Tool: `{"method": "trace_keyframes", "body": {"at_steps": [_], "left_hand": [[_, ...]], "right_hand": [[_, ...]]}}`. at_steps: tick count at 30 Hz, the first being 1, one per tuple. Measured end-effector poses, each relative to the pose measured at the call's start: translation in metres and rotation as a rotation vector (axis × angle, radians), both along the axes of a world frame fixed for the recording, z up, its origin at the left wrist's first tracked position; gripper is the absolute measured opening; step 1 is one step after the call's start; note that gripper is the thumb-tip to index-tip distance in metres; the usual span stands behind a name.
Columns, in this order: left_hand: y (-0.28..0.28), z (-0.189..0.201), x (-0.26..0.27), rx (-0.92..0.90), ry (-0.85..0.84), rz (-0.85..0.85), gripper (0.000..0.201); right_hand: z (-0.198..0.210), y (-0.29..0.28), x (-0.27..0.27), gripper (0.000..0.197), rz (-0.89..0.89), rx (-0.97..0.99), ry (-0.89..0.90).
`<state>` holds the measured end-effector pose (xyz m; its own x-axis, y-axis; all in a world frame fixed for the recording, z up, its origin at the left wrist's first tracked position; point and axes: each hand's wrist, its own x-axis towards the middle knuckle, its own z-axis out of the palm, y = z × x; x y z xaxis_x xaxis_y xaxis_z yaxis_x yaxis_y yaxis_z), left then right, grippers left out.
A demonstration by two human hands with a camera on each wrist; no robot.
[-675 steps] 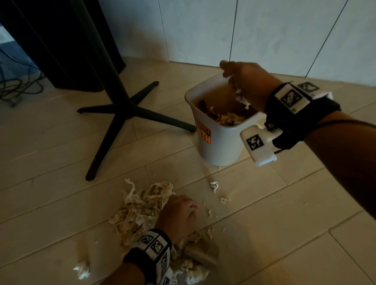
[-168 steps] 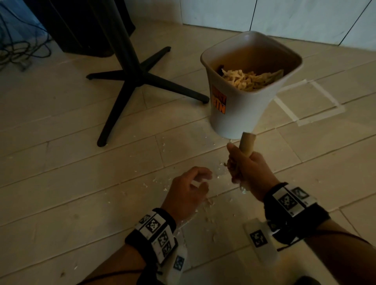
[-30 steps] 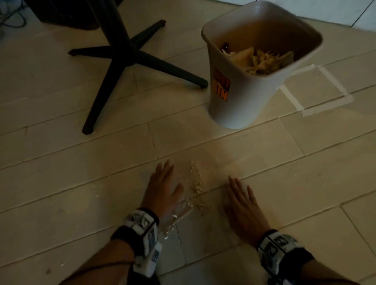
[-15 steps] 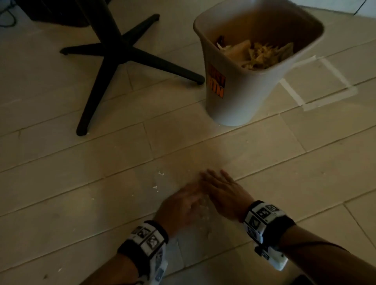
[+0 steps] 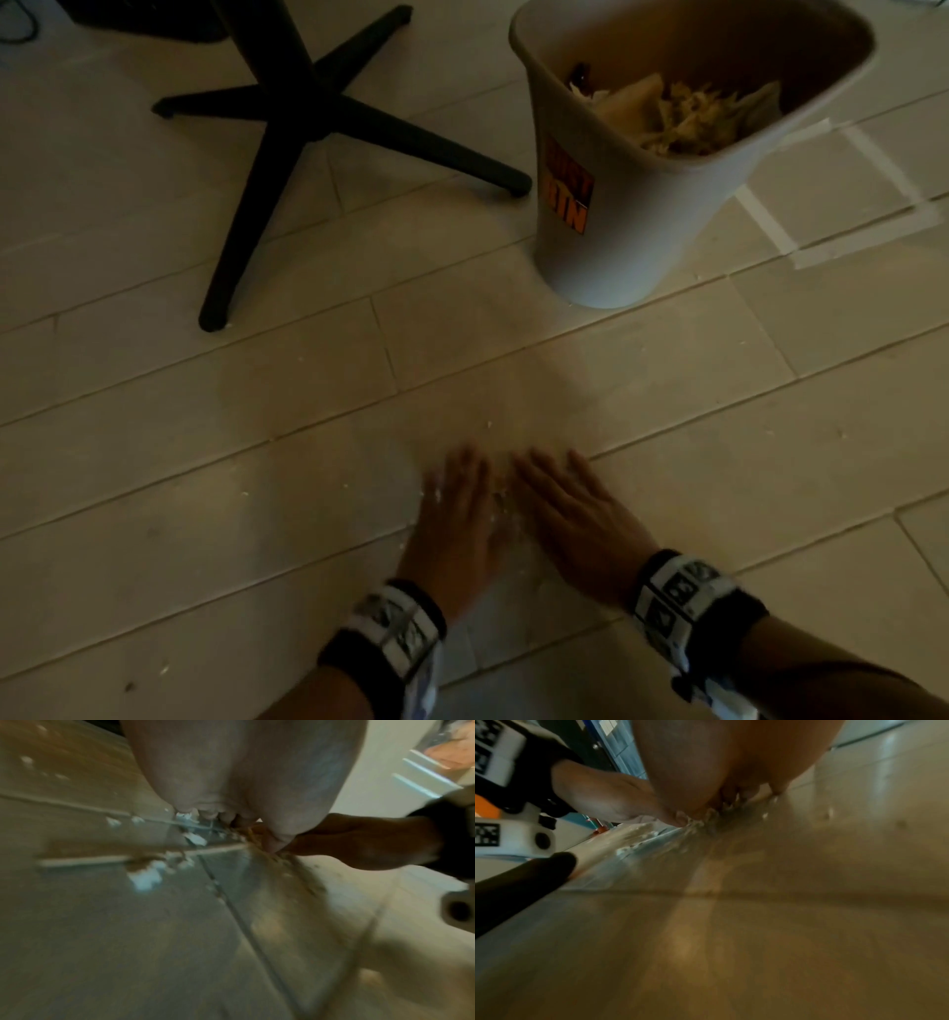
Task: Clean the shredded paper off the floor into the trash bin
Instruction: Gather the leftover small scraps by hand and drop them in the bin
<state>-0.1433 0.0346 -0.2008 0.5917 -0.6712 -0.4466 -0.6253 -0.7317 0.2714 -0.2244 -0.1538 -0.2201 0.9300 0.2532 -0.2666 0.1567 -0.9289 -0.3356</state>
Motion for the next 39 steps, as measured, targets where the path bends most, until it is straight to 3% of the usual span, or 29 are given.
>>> {"method": "trace_keyframes", "body": {"at_steps": [3,6,10,15,20,22,25,28,30,35,39], "left_hand": [[0.002,0.007,-0.024,-0.102,0.069,-0.043,0.063],[0.003,0.013,0.006,-0.159,0.019,0.083,0.066],[-0.014,0.019,0.056,-0.057,-0.013,0.106,0.063],[-0.031,0.008,0.046,0.066,-0.026,-0.104,0.066],[-0.007,0.006,-0.018,-0.048,-0.039,-0.281,0.066],[0.008,0.016,-0.018,-0.120,-0.039,-0.182,0.064],[0.035,0.026,-0.001,-0.161,-0.027,0.163,0.065],[0.062,0.033,0.005,-0.091,-0.067,0.457,0.065],[0.067,0.034,-0.004,-0.035,-0.045,0.547,0.061],[0.038,0.024,-0.044,-0.122,0.090,0.530,0.064],[0.015,0.028,-0.049,-0.154,0.224,0.377,0.059]], "right_hand": [[0.005,0.002,-0.020,0.058,0.016,0.030,-0.003],[0.006,-0.013,-0.019,0.058,-0.116,0.017,-0.028],[0.009,-0.033,-0.005,0.060,-0.285,-0.036,-0.017],[0.006,-0.028,-0.008,0.061,-0.249,-0.059,0.040],[0.009,-0.011,-0.040,0.060,-0.096,-0.073,0.042],[0.013,-0.013,-0.047,0.058,-0.166,-0.064,0.008],[0.022,-0.021,-0.056,0.054,-0.363,0.010,-0.014],[0.035,-0.022,-0.061,0.043,-0.489,0.008,0.000],[0.037,-0.015,-0.064,0.040,-0.520,0.008,0.018],[0.040,0.020,-0.066,0.037,-0.397,0.077,0.070],[0.050,0.030,-0.055,0.043,-0.400,0.270,0.190]]}}
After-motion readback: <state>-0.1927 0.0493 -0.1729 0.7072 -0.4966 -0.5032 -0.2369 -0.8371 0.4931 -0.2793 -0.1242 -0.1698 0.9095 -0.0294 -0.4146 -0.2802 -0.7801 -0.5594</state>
